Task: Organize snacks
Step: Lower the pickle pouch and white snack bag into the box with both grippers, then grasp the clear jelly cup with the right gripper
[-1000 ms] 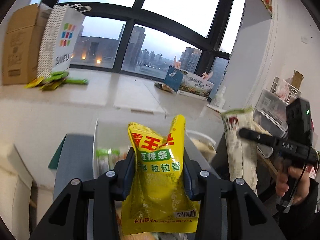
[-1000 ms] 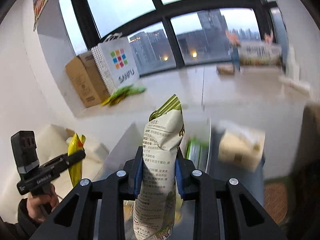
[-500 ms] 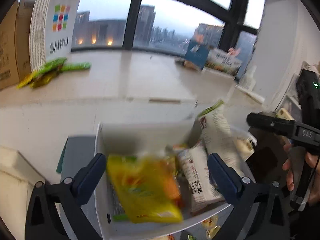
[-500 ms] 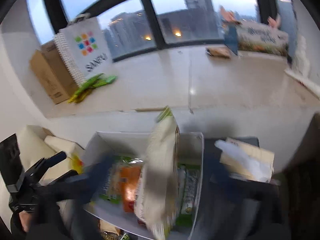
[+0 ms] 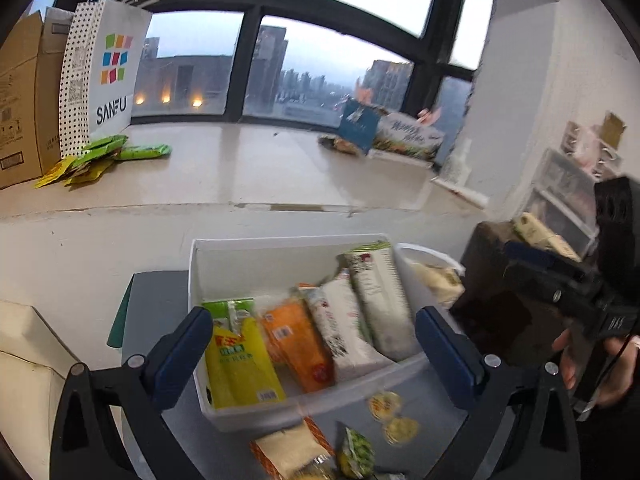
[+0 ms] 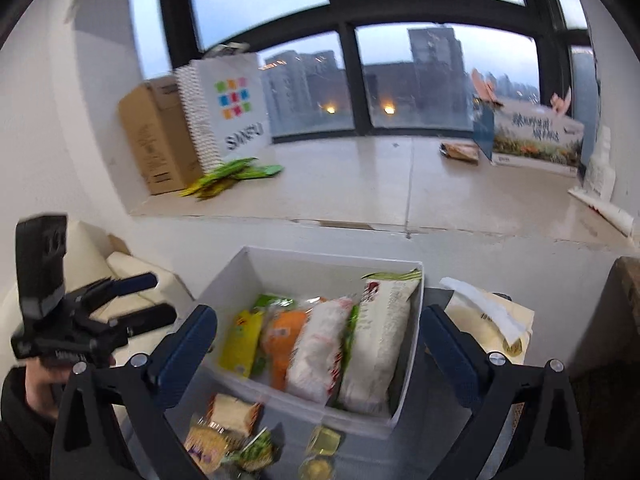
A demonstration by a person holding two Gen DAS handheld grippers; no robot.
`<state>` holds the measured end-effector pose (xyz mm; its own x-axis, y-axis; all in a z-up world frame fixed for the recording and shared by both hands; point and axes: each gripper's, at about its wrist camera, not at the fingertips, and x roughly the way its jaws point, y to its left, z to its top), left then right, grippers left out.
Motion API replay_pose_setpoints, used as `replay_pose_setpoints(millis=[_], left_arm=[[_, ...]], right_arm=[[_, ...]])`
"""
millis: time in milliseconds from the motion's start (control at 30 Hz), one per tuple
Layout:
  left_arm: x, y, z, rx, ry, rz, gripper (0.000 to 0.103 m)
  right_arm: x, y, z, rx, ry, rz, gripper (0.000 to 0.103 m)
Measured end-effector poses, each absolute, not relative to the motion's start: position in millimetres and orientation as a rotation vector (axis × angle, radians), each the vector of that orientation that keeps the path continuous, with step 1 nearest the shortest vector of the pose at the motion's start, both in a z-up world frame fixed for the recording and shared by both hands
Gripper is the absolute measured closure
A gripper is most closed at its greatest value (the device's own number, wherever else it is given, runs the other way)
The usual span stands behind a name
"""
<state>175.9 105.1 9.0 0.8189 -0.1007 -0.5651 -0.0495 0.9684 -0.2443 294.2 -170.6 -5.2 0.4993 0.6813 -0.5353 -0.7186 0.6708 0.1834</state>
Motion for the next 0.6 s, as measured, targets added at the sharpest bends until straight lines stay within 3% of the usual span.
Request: replay_pose_setpoints(millis=[233,600], left_arm=[[103.9,89.1,8.2,-0.279,0.594,-0.071,0.0],[29.1,85.4,-65.7,-0.401,0.703,-0.042,0.0]], right_arm=[[225.7,-207.5,-21.6,-0.075,0.583,0.911,0.0],[168.7,-242.8,-109.5,0.013,0.744,0.924,0.0]])
